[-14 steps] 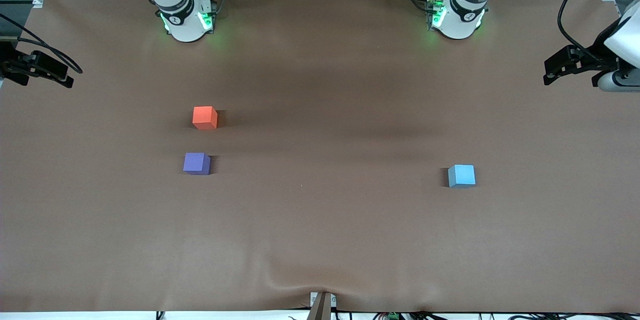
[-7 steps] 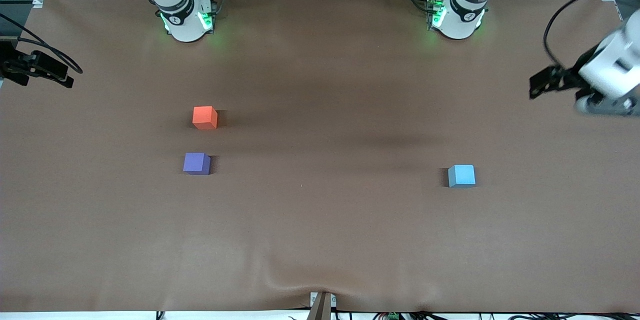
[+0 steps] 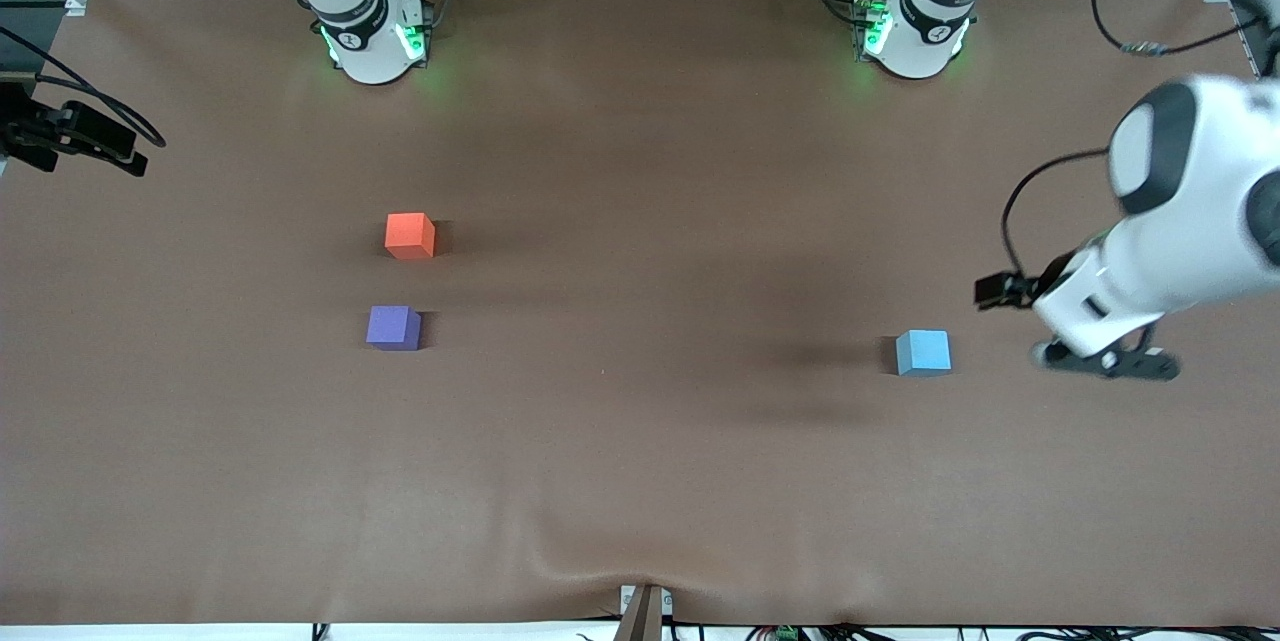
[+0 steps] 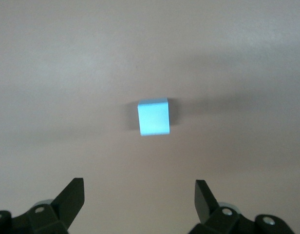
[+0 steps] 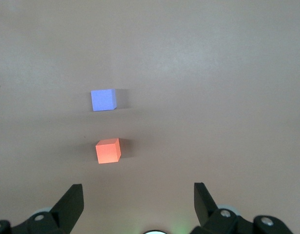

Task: Place blue block between orange and purple blocks
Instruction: 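Grasp the light-blue block with the left gripper and lift it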

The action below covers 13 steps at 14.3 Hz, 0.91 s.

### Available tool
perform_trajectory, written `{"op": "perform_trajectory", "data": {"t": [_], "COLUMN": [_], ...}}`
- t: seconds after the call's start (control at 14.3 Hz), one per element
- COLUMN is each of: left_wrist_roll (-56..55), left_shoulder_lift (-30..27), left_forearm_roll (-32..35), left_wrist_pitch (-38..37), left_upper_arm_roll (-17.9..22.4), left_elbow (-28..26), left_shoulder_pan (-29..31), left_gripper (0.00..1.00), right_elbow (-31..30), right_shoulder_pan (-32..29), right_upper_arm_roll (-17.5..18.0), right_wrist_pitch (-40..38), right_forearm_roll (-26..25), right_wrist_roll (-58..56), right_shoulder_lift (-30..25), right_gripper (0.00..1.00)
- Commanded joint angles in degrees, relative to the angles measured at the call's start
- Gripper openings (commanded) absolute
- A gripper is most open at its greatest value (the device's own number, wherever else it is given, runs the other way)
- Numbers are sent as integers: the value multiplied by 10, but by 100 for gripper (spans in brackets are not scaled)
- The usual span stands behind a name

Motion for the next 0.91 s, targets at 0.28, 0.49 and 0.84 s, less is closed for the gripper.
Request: {"op": "perform_trajectory", "data": {"t": [0.28,0.49,0.84], "left_wrist_roll": [-6,-26,-60], "left_shoulder_lift": [50,77,98], "left_forearm_roll": [-6,-22,-33], "left_wrist_pitch": [159,182,247], "left_upper_arm_roll": [0,0,1], "left_elbow": [-114,-121,-163], "left_shoulder_pan": [6,11,5], "left_gripper": [100,100,100], "right_elbow": [3,3,2], "right_shoulder_pan": [-10,-10,-9], "right_upper_arm_roll": [9,9,9], "right_wrist_pitch": [-1,0,6], "right_forearm_roll": [-3,-2,-1], "right_wrist_roll": [-3,-4,-3], "right_shoulder_lift": [-2,-2,0], "right_gripper": [100,100,100]}}
